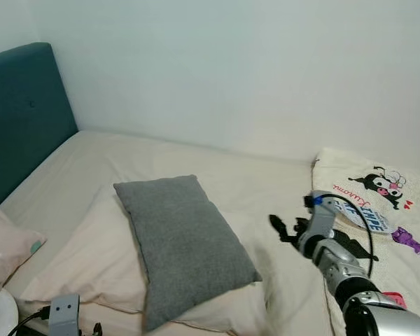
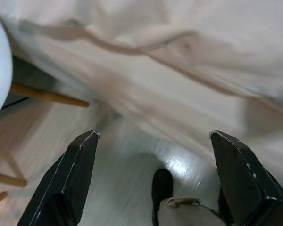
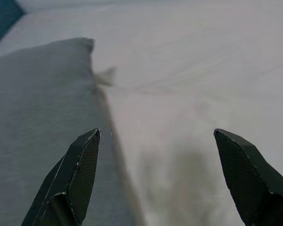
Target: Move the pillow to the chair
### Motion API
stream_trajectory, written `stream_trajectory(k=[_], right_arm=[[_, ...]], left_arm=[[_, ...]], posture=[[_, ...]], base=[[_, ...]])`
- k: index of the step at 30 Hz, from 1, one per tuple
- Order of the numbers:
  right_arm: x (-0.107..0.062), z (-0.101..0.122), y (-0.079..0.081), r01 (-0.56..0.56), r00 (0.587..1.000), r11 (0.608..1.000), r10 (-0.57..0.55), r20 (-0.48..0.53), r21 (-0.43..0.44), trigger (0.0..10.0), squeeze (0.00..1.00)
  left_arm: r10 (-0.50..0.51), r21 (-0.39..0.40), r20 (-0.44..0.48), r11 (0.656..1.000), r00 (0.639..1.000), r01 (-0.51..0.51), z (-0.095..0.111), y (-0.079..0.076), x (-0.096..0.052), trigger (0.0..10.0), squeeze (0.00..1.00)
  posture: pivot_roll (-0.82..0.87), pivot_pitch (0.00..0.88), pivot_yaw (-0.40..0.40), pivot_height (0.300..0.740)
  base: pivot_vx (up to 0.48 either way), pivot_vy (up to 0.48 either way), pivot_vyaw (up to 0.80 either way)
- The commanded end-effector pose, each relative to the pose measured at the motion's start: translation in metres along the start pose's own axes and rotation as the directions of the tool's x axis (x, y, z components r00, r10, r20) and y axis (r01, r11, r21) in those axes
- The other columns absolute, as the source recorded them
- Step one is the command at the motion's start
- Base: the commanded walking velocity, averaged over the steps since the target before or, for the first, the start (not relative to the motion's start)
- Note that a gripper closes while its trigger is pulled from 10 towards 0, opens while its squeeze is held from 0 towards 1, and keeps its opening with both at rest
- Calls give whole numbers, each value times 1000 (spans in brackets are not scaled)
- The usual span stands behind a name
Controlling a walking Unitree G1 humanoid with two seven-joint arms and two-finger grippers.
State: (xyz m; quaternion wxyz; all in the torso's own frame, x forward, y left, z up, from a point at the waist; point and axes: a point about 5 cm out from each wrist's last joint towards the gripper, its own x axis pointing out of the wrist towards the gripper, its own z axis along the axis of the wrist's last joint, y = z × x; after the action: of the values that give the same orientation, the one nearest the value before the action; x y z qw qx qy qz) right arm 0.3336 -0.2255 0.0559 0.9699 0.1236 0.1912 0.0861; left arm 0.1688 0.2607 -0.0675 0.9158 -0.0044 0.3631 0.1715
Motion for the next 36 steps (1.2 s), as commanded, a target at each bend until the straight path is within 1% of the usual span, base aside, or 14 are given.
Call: stream_trajectory(k=[1, 5, 6, 11, 13, 18, 22, 23, 24, 25, 30, 32, 33, 36], right_arm=[[3, 5, 5, -40, 999, 999, 40, 10, 19, 10000, 0], [3, 5, 7, -54, 999, 998, 54, 4, 20, 10000, 0], [4, 4, 8, -73, 997, 997, 73, 1, 30, 10000, 0], [4, 3, 10, -89, 996, 995, 90, -6, 46, 10000, 0], [3, 2, 9, -81, 997, 995, 82, -11, 64, 10000, 0], [2, 0, 4, -47, 999, 995, 49, -21, 90, 10000, 0], [-1, 0, -3, 0, 1000, 990, 2, -11, 144, 10000, 0], [-1, 0, -3, 0, 1000, 990, 2, -11, 144, 10000, 0], [-2, 3, -5, 5, 1000, 981, -10, 25, 193, 10000, 0], [-2, 3, -6, 7, 999, 979, -14, 35, 202, 10000, 0], [-3, 4, -7, 7, 999, 978, -17, 45, 208, 10000, 0], [-3, 7, -8, 2, 997, 974, -20, 73, 228, 10000, 0], [-3, 8, -7, -7, 996, 967, -17, 92, 253, 10000, 0], [-3, 8, -7, -15, 995, 962, -14, 103, 274, 10000, 0]], left_arm=[[46, 5, 12, 999, 999, -46, 6, 13, 2, 10000, 0], [61, -5, 19, 998, 998, -61, 9, 16, 2, 10000, 0], [73, -12, 23, 997, 997, -72, 12, 19, 3, 10000, 0], [94, 8, 28, 995, 995, -95, 16, 22, 4, 10000, 0], [97, 24, 41, 995, 994, -98, 19, 22, 5, 10000, 0], [96, 20, 49, 995, 994, -97, 21, 21, 5, 10000, 0], [81, 20, 82, 996, 993, -82, 28, 17, 7, 10000, 0], [81, 20, 82, 996, 993, -82, 28, 17, 7, 10000, 0], [70, 26, 114, 997, 991, -73, 36, 15, 9, 10000, 0], [67, 30, 128, 997, 989, -71, 40, 15, 10, 10000, 0], [60, 34, 163, 997, 985, -67, 48, 14, 11, 10000, 0], [41, 59, 239, 997, 970, -57, 66, 12, 12, 10000, 0], [31, 71, 289, 996, 957, -54, 78, 11, 13, 10000, 0], [29, 71, 310, 996, 950, -53, 83, 11, 12, 10000, 0]], posture=[[-67, 0, -71, 711], [-68, 0, -72, 701], [-69, 0, -70, 691], [-70, 0, -69, 671], [-70, 0, -69, 661], [-70, 0, -69, 641], [-72, 0, -68, 621], [-72, 0, -68, 621], [-72, 0, -67, 617], [-71, 0, -65, 617], [-71, 0, -61, 617], [-65, 0, -58, 617], [-62, 0, -56, 617], [-60, 0, -55, 617]], base=[[0, 0, 0], [0, 0, 0], [0, 0, 0], [-109, 192, 0], [0, 0, 0], [0, 0, 0], [0, 0, 0], [0, 0, 0], [0, 0, 0], [0, 0, 0], [0, 0, 0], [0, 0, 0], [0, 0, 0], [0, 0, 0]])
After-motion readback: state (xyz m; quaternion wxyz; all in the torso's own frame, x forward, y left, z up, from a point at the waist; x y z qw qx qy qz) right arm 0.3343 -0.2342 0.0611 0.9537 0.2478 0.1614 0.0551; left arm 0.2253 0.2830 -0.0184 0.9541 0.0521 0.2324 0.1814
